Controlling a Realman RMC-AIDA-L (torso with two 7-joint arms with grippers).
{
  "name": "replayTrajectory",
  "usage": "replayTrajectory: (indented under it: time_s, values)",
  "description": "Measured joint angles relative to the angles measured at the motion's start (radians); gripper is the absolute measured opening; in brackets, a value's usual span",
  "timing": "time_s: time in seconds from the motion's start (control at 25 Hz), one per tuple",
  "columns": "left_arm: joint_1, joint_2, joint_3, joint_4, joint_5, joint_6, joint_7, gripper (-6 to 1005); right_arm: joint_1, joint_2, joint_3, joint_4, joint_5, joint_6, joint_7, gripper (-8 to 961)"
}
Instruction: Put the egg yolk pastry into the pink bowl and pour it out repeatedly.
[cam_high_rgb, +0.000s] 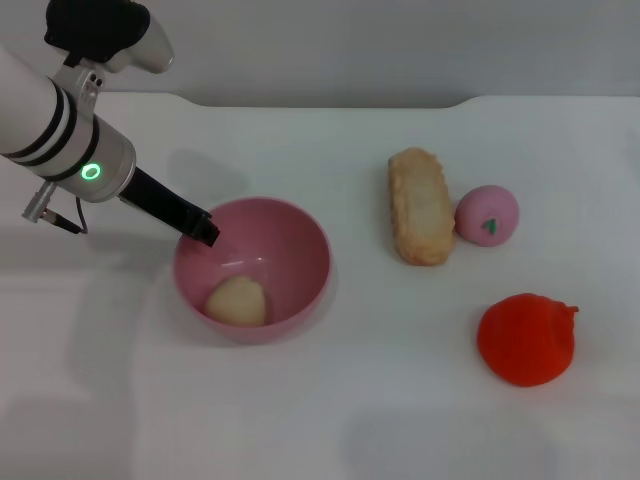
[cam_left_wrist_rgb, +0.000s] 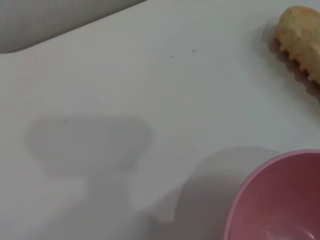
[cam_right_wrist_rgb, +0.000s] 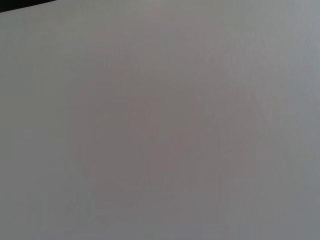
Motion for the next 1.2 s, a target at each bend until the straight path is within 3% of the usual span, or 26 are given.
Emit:
replayTrajectory:
  time_s: [0.32, 0.6, 0.76, 0.92, 1.04, 1.08, 1.2]
  values:
    - [0.002, 0.000, -0.012, 0.053, -0.030, -0.015, 0.015, 404, -0.002, 0.000, 0.003, 0.004, 0.001, -0.001, 0.000, 592]
    - [-0.019, 0.000, -0.122, 0.135, -0.299, -0.018, 0.190, 527, -0.009, 0.001, 0.003, 0.006, 0.005, -0.011, 0.001, 591]
    - [0.006, -0.002, -0.237, 0.091, -0.662, -0.161, 0.479, 547, -0.010, 0.002, -0.001, 0.007, 0.006, -0.013, 0.011, 591]
    - [0.052, -0.003, -0.267, -0.129, -1.250, -0.272, 0.964, 543, -0.011, 0.004, -0.007, 0.009, 0.006, -0.021, 0.014, 591]
    - [0.077, -0.009, -0.268, -0.314, -1.627, -0.258, 1.374, 544, -0.012, 0.004, -0.008, 0.013, 0.006, -0.027, 0.027, 591]
    - [0.091, -0.016, -0.265, -0.397, -1.769, -0.234, 1.583, 545, -0.012, 0.004, -0.006, 0.017, 0.006, -0.027, 0.031, 591]
    - [0.102, -0.022, -0.257, -0.556, -1.983, -0.157, 1.938, 546, -0.013, 0.005, 0.000, 0.022, 0.007, -0.023, 0.037, 592]
